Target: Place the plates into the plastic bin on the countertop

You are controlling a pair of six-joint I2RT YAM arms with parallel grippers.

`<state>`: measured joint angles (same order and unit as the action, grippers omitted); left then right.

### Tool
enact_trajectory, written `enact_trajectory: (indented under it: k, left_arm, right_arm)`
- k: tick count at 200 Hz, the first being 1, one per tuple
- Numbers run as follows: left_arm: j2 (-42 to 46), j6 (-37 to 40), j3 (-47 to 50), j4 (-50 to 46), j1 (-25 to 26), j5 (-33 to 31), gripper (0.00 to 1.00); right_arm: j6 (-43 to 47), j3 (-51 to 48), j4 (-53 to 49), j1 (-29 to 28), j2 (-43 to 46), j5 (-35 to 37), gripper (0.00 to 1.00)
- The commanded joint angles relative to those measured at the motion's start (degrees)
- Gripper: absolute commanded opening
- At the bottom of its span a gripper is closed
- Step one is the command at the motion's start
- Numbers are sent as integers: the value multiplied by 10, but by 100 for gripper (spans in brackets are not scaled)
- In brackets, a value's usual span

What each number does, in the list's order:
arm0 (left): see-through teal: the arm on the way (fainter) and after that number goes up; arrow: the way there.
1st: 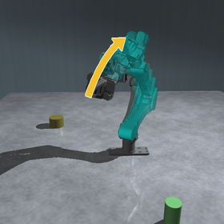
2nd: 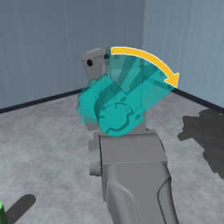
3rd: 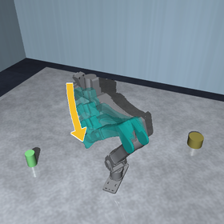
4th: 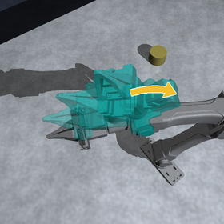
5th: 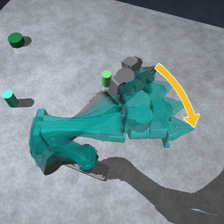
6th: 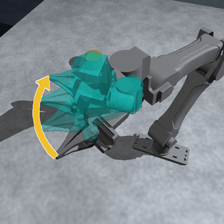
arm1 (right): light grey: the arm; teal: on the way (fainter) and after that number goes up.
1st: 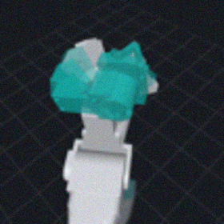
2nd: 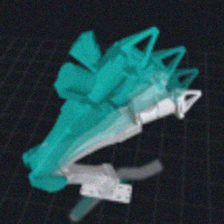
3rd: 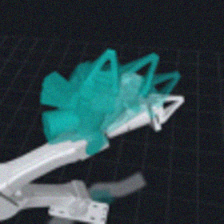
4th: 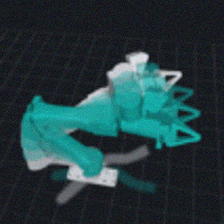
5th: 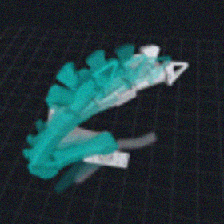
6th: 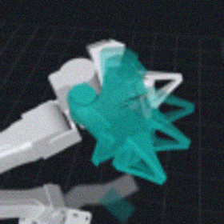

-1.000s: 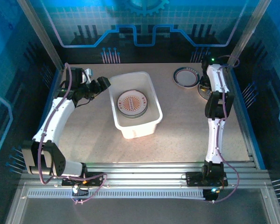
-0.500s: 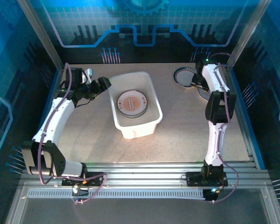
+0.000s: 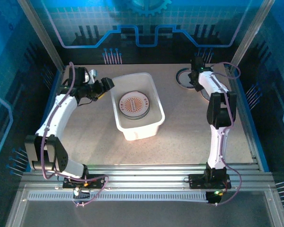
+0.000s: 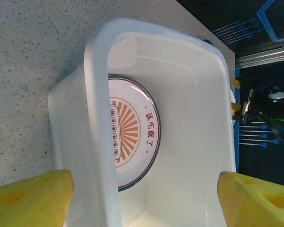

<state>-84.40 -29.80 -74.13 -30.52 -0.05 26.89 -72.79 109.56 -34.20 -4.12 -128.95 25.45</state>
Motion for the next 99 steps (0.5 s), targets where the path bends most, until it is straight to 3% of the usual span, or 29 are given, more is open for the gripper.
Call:
enact_trajectory:
  k: [1,51,99]
  left_arm:
    - [-9,18,-23,-20,-9,19,81]
    - [-25,15,-26,-20,-10,22,81]
    - [-26,14,-35,-24,-9,26,80]
  right_arm:
    - [-100,13,38,-16,0,112,69]
    - [-136,-27,13,19,9,97,67]
    - [-99,48,-93,34,-19,50,66]
